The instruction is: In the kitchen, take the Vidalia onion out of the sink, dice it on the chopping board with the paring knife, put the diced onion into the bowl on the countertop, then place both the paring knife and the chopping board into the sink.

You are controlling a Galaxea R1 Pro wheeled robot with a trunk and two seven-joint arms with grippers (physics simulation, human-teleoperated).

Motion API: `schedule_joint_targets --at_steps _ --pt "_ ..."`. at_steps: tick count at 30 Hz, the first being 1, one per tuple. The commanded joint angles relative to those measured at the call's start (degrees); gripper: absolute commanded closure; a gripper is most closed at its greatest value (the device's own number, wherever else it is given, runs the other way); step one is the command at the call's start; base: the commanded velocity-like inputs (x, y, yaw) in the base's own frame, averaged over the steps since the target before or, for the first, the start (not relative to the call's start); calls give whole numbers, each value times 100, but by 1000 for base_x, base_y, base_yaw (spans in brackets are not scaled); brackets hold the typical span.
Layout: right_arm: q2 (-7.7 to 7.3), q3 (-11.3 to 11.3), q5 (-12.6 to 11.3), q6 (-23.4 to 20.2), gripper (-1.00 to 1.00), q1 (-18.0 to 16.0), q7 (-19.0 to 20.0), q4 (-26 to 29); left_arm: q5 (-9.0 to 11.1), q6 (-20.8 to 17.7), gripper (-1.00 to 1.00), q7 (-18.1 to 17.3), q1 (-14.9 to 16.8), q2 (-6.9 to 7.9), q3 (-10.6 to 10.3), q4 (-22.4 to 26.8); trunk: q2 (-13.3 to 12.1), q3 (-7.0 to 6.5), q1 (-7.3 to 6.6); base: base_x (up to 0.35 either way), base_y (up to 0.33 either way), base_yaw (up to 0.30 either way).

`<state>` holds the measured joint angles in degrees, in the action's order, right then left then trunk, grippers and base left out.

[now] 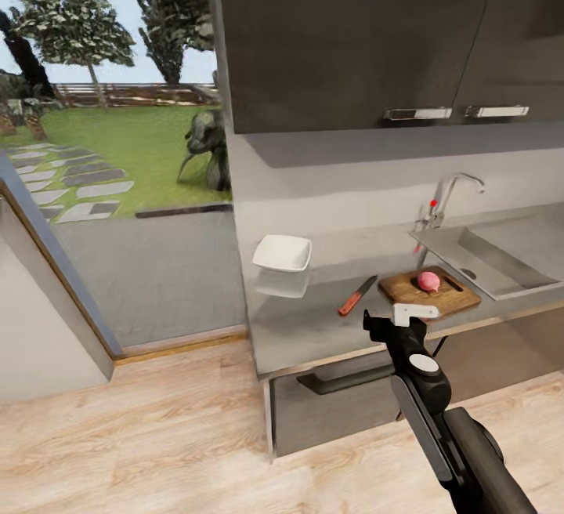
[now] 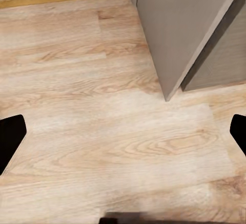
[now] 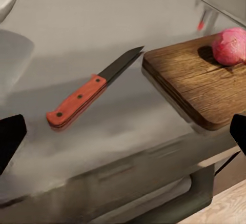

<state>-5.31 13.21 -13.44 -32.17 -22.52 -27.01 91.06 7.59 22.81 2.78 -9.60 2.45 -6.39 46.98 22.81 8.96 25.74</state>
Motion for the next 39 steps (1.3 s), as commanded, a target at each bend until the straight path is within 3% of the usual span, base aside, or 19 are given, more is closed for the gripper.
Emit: schedule_joint_targets --at_steps 1,14,28,34,39 --pt "-5 15 -53 -18 -100 -7 -59 8 58 13 -100 29 2 10 -38 4 11 10 4 69 315 0" --pt "-5 15 -53 -18 -100 -7 -66 8 58 13 -100 29 2 10 -38 4 11 10 4 258 248 0" --pt "-5 -1 -39 8 -100 -7 -88 2 58 13 -100 29 2 10 -48 0 11 10 4 244 23 0" --pt "3 -415 -42 -5 -100 -7 -97 -1 58 12 -100 29 2 8 -47 2 11 10 4 6 0 0" --pt "81 -499 -36 -11 -100 -7 -103 -20 58 8 -100 29 2 9 -47 5 11 10 4 1 0 0"
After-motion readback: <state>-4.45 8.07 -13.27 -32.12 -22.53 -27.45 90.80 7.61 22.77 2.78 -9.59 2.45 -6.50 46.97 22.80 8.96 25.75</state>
